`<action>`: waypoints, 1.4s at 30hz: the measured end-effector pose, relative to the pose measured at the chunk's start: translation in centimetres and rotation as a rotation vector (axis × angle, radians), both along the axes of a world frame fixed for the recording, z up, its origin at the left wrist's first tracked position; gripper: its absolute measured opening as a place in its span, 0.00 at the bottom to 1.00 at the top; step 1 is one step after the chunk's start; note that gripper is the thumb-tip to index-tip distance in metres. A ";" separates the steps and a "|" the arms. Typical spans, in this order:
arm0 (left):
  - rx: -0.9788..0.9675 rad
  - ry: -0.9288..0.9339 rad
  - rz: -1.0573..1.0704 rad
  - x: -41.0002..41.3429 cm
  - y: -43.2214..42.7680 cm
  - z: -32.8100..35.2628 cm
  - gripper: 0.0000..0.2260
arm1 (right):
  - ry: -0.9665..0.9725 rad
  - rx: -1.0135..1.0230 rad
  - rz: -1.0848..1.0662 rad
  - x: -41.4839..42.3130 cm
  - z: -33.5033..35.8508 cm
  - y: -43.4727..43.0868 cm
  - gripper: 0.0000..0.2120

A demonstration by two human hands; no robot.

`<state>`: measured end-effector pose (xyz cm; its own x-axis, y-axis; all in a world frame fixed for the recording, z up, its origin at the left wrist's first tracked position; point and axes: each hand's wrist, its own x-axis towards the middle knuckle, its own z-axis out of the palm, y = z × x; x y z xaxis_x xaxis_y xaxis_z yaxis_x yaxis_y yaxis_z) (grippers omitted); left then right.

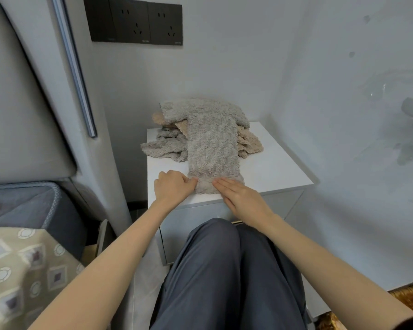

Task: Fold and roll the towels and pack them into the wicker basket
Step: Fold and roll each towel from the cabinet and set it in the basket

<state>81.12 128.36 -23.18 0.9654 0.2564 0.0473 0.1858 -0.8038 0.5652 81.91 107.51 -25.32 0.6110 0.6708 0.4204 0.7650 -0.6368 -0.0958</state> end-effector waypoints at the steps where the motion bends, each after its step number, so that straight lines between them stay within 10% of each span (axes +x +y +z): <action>1: 0.045 0.003 0.004 0.0 -0.2 0.0 0.21 | -0.007 0.001 -0.018 0.2 0.1 -0.6 0.18; 6: 0.379 -0.159 0.006 -0.2 -0.5 -0.1 0.16 | 0.149 -0.094 -0.154 1.0 0.8 -2.1 0.19; 10: 0.439 -0.431 -0.469 -0.6 -0.2 -0.3 0.08 | 0.180 -0.191 -0.212 1.7 1.5 -1.4 0.20; 19: 0.345 -0.246 -0.422 -1.1 1.3 -0.5 0.12 | 0.488 0.220 -0.238 1.8 3.2 -1.1 0.08; 26: -0.107 -0.047 -0.244 -1.1 1.2 0.1 0.20 | 0.717 0.364 -0.426 1.7 3.6 -1.8 0.15; 36: -0.057 -0.051 -0.043 -0.3 -0.1 -0.6 0.22 | 0.275 0.158 -0.705 1.5 2.5 -0.3 0.13; 42: -0.067 -0.038 -0.032 -0.1 -0.3 -0.6 0.22 | 0.007 0.149 -0.180 -0.6 2.2 3.0 0.14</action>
